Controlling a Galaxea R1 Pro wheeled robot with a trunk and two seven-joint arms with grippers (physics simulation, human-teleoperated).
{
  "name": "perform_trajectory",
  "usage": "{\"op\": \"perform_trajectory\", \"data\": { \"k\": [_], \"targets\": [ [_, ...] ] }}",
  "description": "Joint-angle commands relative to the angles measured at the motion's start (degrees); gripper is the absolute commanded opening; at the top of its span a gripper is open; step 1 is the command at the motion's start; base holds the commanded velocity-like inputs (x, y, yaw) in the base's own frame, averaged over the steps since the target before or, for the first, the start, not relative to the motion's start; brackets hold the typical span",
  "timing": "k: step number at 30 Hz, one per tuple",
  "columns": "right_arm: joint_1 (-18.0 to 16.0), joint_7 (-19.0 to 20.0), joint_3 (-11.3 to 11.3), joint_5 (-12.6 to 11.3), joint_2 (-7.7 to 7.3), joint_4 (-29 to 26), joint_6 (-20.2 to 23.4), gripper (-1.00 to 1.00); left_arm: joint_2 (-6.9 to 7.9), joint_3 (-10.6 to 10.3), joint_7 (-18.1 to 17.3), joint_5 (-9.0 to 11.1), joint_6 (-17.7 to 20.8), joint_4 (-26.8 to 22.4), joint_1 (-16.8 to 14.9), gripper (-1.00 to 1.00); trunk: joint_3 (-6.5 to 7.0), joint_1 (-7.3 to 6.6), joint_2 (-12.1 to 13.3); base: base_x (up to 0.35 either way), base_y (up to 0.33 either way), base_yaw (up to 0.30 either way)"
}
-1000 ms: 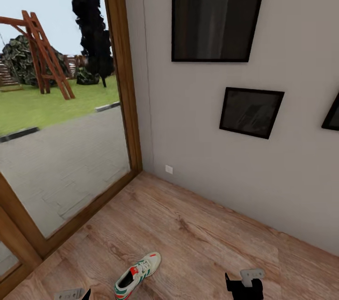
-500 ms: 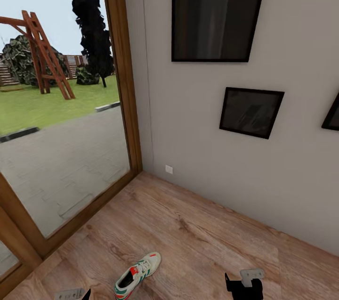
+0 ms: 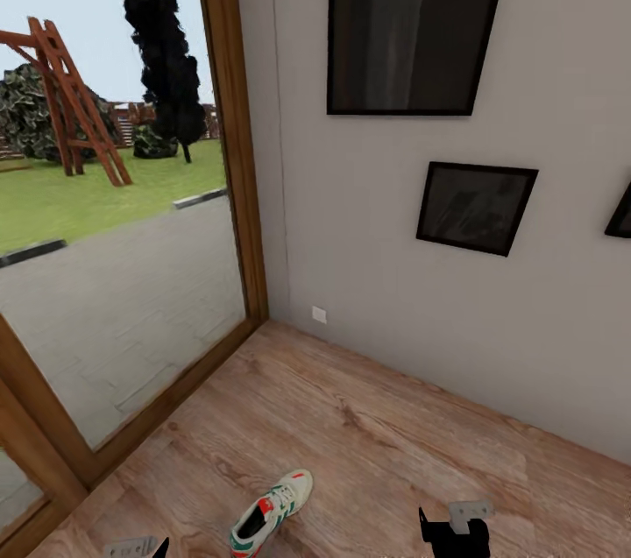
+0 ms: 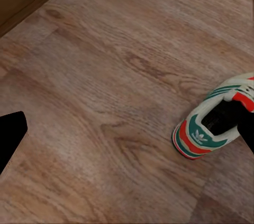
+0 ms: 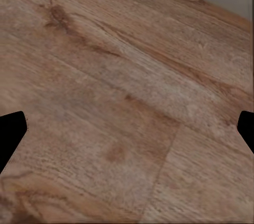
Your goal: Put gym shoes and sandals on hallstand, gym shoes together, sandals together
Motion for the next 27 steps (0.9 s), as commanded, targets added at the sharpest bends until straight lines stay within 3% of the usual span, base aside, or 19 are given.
{"op": "perform_trajectory", "data": {
  "k": [1,19,27],
  "targets": [
    [0.0,-0.2,0.5,-0.6,-0.02,0.0,-0.2,1.0,-0.02,0.4,-0.6,0.2,0.0,0.1,0.0,1.0,-0.05,-0.01,0.0,0.0,0.139,-0.208],
    [0.0,-0.2,0.4,-0.7,-0.08,0.0,-0.2,1.0,0.0,0.4,-0.6,0.2,0.0,0.1,0.0,1.0,0.25,-0.01,0.0,0.0,0.031,-0.256],
    [0.0,-0.2,0.5,-0.7,0.07,0.0,-0.2,1.0,0.0,0.4,-0.6,0.2,0.0,0.1,0.0,1.0,0.29,-0.01,0.0,0.0,0.001,-0.091]
  ]
}}
